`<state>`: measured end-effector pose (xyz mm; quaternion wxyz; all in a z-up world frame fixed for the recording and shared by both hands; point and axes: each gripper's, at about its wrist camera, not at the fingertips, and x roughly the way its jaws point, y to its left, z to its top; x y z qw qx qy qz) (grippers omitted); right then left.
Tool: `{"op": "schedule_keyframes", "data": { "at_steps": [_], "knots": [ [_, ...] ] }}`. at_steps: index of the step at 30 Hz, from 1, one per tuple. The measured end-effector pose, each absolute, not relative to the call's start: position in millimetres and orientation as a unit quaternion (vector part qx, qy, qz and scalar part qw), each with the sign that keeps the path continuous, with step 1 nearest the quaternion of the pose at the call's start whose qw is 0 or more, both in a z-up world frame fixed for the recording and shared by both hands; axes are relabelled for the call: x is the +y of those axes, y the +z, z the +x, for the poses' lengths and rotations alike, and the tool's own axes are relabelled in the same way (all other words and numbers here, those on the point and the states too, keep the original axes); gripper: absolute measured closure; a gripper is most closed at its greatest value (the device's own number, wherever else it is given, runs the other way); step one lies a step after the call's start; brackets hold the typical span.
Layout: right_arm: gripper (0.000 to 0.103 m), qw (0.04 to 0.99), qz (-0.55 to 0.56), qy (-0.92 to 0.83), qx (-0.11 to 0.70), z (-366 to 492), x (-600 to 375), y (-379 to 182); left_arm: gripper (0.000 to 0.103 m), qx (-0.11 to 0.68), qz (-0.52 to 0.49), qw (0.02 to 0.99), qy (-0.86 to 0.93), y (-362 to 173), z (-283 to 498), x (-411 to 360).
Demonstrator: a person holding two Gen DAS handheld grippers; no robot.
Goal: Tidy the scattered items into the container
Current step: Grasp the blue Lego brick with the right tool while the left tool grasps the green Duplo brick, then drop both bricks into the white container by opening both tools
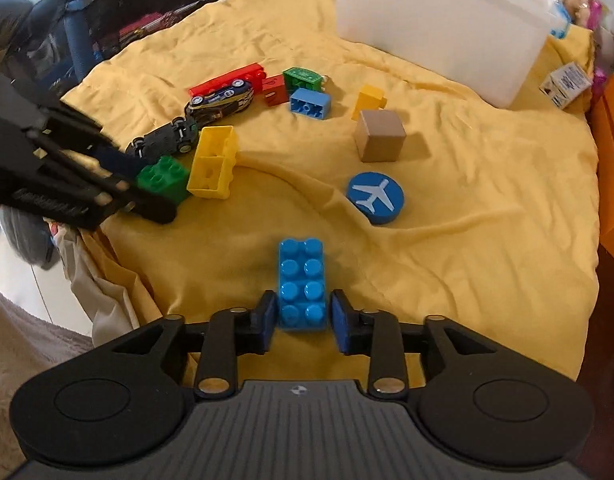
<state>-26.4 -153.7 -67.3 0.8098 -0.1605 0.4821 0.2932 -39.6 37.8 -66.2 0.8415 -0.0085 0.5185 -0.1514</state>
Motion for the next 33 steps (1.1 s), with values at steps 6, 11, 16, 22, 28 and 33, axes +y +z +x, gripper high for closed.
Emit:
{"op": "schedule_keyframes", "data": {
  "at_steps": [6,11,16,22,28,33],
  "knots": [
    [0.073,0.818,-0.145,0.285,0.478,-27.2,-158.4,-69.6,0.064,0.519,0.005,0.837,-0.172,-71.4,-43.2,33.5],
    [0.076,0.822,-0.151,0.274,0.476,-30.1,-153.9,-66.8,0.066,0.517,0.030,0.837,-0.180,-67.8,-42.1,29.6],
    [0.076,0.844,-0.135,0.256,0.451,-28.2,-157.2,-39.2,0.067,0.480,0.050,0.850,-0.211,-29.3,-41.3,30.4],
    [0.076,0.868,-0.118,0.227,0.426,5.8,-160.1,-14.5,0.067,0.419,0.054,0.879,-0.220,15.2,2.8,41.8],
    [0.076,0.892,-0.140,0.203,0.379,56.1,-151.1,24.9,0.067,0.353,0.086,0.909,-0.205,68.0,59.7,44.1],
    [0.076,0.918,-0.157,0.178,0.319,109.8,-139.9,69.8,0.067,0.305,0.098,0.928,-0.191,102.6,121.5,47.9]
  ]
}}
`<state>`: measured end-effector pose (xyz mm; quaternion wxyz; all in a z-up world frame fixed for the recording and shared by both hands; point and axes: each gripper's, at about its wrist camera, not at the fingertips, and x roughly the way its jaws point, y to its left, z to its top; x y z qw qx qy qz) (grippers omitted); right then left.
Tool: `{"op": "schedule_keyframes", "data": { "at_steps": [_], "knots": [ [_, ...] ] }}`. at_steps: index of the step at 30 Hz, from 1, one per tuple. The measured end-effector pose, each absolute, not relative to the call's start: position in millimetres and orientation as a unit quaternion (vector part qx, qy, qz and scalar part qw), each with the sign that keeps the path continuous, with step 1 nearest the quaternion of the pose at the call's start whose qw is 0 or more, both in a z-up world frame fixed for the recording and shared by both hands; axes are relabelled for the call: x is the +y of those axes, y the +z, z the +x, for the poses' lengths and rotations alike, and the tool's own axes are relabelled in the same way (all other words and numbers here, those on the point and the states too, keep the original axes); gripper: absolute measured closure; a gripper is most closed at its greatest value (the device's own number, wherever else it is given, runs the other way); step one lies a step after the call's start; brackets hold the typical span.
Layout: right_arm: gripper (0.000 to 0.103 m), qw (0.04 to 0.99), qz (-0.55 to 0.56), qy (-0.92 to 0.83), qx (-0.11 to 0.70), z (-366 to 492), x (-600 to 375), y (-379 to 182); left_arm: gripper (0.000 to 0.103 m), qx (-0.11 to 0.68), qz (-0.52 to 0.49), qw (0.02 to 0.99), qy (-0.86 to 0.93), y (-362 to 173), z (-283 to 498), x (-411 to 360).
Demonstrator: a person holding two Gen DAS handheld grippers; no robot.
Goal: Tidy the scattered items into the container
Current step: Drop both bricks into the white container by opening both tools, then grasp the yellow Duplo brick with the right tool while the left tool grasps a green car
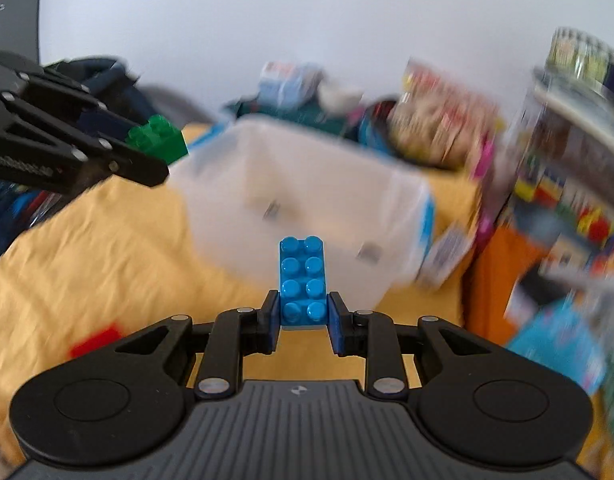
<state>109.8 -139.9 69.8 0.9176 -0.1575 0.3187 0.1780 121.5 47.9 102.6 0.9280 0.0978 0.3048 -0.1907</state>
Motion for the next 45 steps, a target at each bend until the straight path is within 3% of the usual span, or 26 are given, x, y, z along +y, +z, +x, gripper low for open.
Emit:
{"op": "schedule_keyframes", "data": {
  "at_steps": [5,12,14,15,16,23,25,31,39,41,43,45],
  "knots": [
    [0.076,0.928,-0.153,0.152,0.305,170.5,-125.6,81.5,0.067,0.302,0.078,0.939,-0.147,103.3,189.2,58.7],
    [0.075,0.925,-0.125,0.147,0.327,220.9,-114.2,57.2,0.066,0.338,0.068,0.930,-0.126,69.0,246.5,55.4],
    [0.072,0.926,-0.116,0.136,0.332,228.1,-113.1,50.0,0.064,0.354,0.063,0.926,-0.120,55.8,252.7,54.1],
    [0.064,0.926,-0.115,0.129,0.336,230.6,-113.2,47.3,0.058,0.359,0.059,0.924,-0.118,51.4,253.1,54.9],
    [0.060,0.926,-0.112,0.126,0.338,231.3,-113.9,46.8,0.055,0.361,0.055,0.923,-0.119,48.4,251.5,56.1],
    [0.059,0.927,-0.107,0.130,0.334,217.8,-122.5,53.9,0.050,0.343,0.054,0.930,-0.119,58.8,218.8,61.8],
    [0.054,0.932,-0.106,0.129,0.323,205.0,-125.5,58.4,0.038,0.331,0.050,0.935,-0.120,64.5,198.0,65.1],
    [0.042,0.929,-0.109,0.179,0.306,142.5,-137.7,55.4,0.035,0.344,0.053,0.928,-0.131,50.0,117.0,70.8],
    [0.043,0.864,-0.126,0.272,0.404,62.4,-130.5,-7.0,0.035,0.442,0.058,0.885,-0.131,-18.3,39.3,66.9],
    [0.047,0.844,-0.109,0.291,0.438,49.2,-128.3,-22.3,0.035,0.460,0.040,0.878,-0.130,-26.8,27.1,68.1],
    [0.064,0.820,-0.085,0.321,0.467,39.6,-124.0,-34.7,0.035,0.472,0.026,0.872,-0.126,-33.1,15.6,68.7],
    [0.066,0.806,-0.076,0.336,0.482,31.3,-116.6,-42.2,0.035,0.481,0.015,0.869,-0.119,-40.1,3.8,69.9]
  ]
}}
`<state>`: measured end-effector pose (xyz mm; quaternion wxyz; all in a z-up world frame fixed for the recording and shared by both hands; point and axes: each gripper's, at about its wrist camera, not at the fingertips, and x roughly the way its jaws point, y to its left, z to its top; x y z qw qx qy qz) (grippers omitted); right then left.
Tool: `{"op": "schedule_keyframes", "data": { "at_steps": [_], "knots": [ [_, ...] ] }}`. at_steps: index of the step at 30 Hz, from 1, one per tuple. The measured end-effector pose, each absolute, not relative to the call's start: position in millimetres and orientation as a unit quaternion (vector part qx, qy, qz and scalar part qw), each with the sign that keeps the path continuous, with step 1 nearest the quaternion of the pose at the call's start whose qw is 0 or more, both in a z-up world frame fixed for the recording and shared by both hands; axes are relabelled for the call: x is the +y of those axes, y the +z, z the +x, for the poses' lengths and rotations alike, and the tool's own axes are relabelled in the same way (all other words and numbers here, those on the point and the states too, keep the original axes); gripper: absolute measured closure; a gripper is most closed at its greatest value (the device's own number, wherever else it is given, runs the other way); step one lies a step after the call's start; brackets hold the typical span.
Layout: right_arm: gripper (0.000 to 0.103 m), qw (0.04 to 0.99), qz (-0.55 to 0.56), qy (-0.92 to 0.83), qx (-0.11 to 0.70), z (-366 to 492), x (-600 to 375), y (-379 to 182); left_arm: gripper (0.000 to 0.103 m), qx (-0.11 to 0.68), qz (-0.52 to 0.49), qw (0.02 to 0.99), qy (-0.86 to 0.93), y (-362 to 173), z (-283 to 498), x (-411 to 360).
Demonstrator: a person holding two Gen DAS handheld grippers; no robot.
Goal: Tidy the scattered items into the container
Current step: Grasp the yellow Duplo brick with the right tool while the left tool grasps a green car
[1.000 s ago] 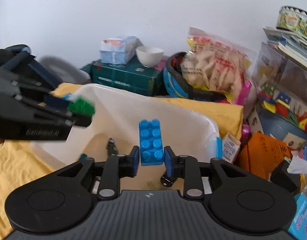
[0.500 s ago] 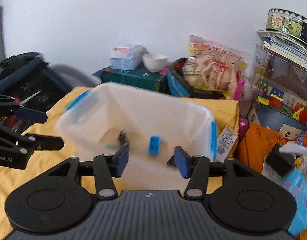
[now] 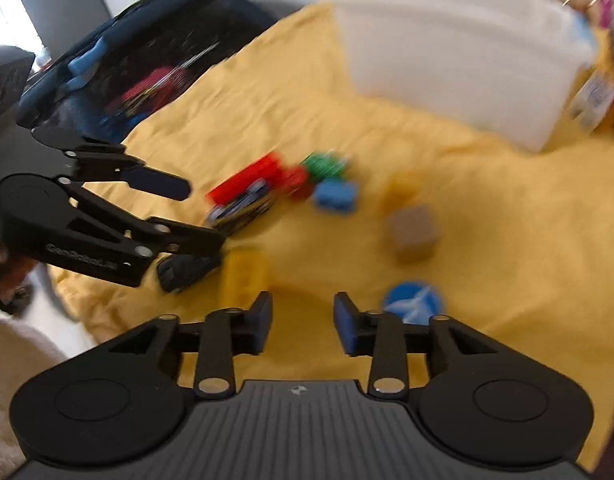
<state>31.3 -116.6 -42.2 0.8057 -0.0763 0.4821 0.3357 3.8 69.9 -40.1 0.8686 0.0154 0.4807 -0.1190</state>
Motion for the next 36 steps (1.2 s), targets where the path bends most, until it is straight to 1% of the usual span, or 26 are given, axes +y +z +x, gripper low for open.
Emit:
{"op": "schedule_keyframes", "data": {
  "at_steps": [2,3,7,10,12,13,14,15,16,17,19,21,22,25,27,29,30,31,33,35,36],
  "knots": [
    [0.069,0.803,-0.055,0.341,0.485,31.2,-110.1,-42.6,0.035,0.490,0.009,0.865,-0.110,-45.7,-6.5,73.2],
    [0.072,0.802,-0.037,0.341,0.488,34.0,-109.0,-41.6,0.035,0.491,0.009,0.865,-0.105,-47.2,-10.5,75.6],
    [0.073,0.790,0.025,0.343,0.508,44.9,-107.7,-48.9,0.035,0.491,-0.009,0.866,-0.095,-47.7,-18.8,90.6],
    [0.073,0.773,0.034,0.344,0.532,45.0,-103.6,-63.3,0.035,0.496,-0.026,0.862,-0.097,-50.9,-18.2,98.7],
    [0.074,0.778,0.021,0.334,0.532,38.1,-101.7,-68.4,0.036,0.499,-0.022,0.860,-0.102,-53.1,-17.2,99.9],
    [0.094,0.783,0.015,0.331,0.526,34.2,-100.8,-67.0,0.036,0.501,-0.019,0.859,-0.106,-54.3,-17.1,99.4],
    [0.099,0.787,0.004,0.326,0.523,31.2,-100.5,-65.0,0.037,0.504,-0.018,0.856,-0.112,-56.0,-16.1,98.7],
    [0.098,0.793,-0.007,0.321,0.518,28.0,-101.4,-62.1,0.043,0.507,-0.018,0.854,-0.118,-57.9,-15.5,97.8],
    [0.098,0.800,-0.015,0.316,0.510,24.7,-104.7,-58.2,0.050,0.510,-0.018,0.851,-0.126,-60.0,-14.8,95.9],
    [0.098,0.805,-0.021,0.314,0.503,22.0,-108.2,-54.7,0.053,0.514,-0.016,0.847,-0.135,-62.9,-13.9,92.6],
    [0.098,0.817,-0.041,0.296,0.494,17.0,-116.0,-49.2,0.064,0.520,-0.006,0.841,-0.147,-68.3,-13.3,84.7],
    [0.098,0.828,-0.059,0.271,0.487,12.9,-124.6,-45.7,0.066,0.518,0.009,0.840,-0.161,-69.0,-15.1,74.9],
    [0.098,0.835,-0.072,0.258,0.480,9.6,-130.0,-42.8,0.070,0.513,0.020,0.842,-0.166,-67.2,-16.8,69.7],
    [0.098,0.846,-0.110,0.232,0.467,3.1,-140.8,-38.1,0.070,0.498,0.061,0.846,-0.181,-60.6,-22.8,51.5],
    [0.098,0.844,-0.096,0.234,0.473,6.1,-147.4,-39.9,0.070,0.495,0.075,0.843,-0.197,-58.5,-26.1,40.1],
    [0.095,0.838,-0.074,0.252,0.478,9.7,-147.8,-41.9,0.070,0.495,0.073,0.839,-0.215,-58.1,-29.8,31.2],
    [0.090,0.837,-0.064,0.262,0.477,10.9,-145.3,-41.2,0.070,0.495,0.074,0.837,-0.221,-58.0,-32.1,27.1],
    [0.081,0.834,-0.047,0.275,0.475,13.0,-143.0,-40.8,0.069,0.494,0.078,0.836,-0.226,-58.2,-35.0,23.2],
    [0.068,0.820,-0.002,0.309,0.483,19.7,-136.9,-44.0,0.069,0.493,0.088,0.834,-0.230,-59.6,-40.9,16.8],
    [0.068,0.812,0.010,0.318,0.489,27.2,-128.1,-50.9,0.069,0.497,0.085,0.834,-0.225,-61.4,-42.9,15.7],
    [0.065,0.815,-0.003,0.304,0.494,30.1,-121.9,-55.2,0.069,0.498,0.081,0.835,-0.221,-62.1,-43.2,16.3]
  ]
}}
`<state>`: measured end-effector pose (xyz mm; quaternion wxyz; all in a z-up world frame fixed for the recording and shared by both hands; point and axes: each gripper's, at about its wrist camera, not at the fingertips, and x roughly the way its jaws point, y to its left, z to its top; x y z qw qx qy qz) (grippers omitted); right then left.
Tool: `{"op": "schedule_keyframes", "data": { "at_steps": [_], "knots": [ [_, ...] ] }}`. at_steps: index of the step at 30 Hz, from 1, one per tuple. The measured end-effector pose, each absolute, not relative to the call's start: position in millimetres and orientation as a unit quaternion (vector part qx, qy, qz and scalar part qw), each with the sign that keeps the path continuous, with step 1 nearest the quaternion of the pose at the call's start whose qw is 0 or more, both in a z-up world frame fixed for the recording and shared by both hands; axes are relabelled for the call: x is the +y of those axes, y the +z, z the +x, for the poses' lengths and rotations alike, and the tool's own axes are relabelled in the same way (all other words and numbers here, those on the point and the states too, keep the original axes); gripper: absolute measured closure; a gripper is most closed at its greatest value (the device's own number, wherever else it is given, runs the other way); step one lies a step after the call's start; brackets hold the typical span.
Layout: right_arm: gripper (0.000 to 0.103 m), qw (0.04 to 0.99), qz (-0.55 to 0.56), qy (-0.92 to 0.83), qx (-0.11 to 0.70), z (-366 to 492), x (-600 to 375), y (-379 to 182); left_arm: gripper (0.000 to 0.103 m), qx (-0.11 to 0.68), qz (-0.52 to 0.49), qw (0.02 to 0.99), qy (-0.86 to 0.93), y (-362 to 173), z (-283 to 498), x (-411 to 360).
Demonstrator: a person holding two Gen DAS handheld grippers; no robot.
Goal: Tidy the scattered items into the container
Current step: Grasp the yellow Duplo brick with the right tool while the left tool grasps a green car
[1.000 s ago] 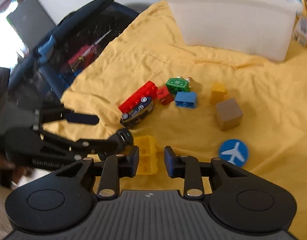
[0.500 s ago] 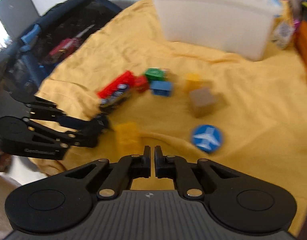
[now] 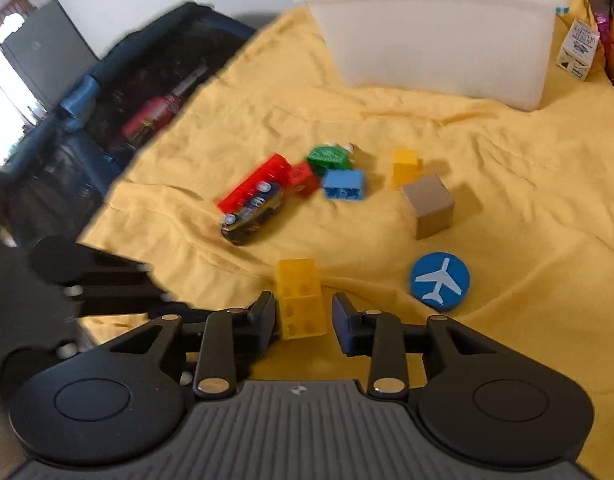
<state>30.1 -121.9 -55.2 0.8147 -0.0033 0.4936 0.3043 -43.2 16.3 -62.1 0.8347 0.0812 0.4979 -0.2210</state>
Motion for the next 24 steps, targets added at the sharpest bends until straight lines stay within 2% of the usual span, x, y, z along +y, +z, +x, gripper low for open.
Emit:
{"op": "schedule_keyframes", "data": {
  "at_steps": [1,2,3,4,11,18,24],
  "knots": [
    [0.058,0.818,-0.018,0.294,0.494,32.3,-116.9,-59.5,0.069,0.499,0.077,0.836,-0.217,-63.3,-42.8,17.2],
    [0.057,0.815,-0.018,0.300,0.496,34.0,-114.4,-63.6,0.069,0.502,0.072,0.836,-0.210,-65.5,-42.0,18.6],
    [0.072,0.804,-0.013,0.309,0.508,36.6,-112.4,-68.8,0.069,0.507,0.068,0.836,-0.201,-68.0,-41.2,20.0],
    [0.074,0.792,-0.006,0.322,0.519,37.1,-111.0,-72.1,0.069,0.508,0.064,0.837,-0.192,-69.4,-41.3,22.0],
    [0.074,0.822,-0.134,0.285,0.475,6.1,-124.3,-53.0,0.069,0.485,0.079,0.861,-0.134,-55.1,-37.5,47.8],
    [0.071,0.830,-0.272,0.209,0.439,-7.3,-145.6,-53.2,0.069,0.474,0.159,0.855,-0.134,-53.2,-28.3,38.0],
    [0.072,0.813,-0.229,0.297,0.445,-28.2,-134.6,-49.8,0.065,0.463,0.136,0.855,-0.191,-48.5,-33.8,6.2]
  ]
}}
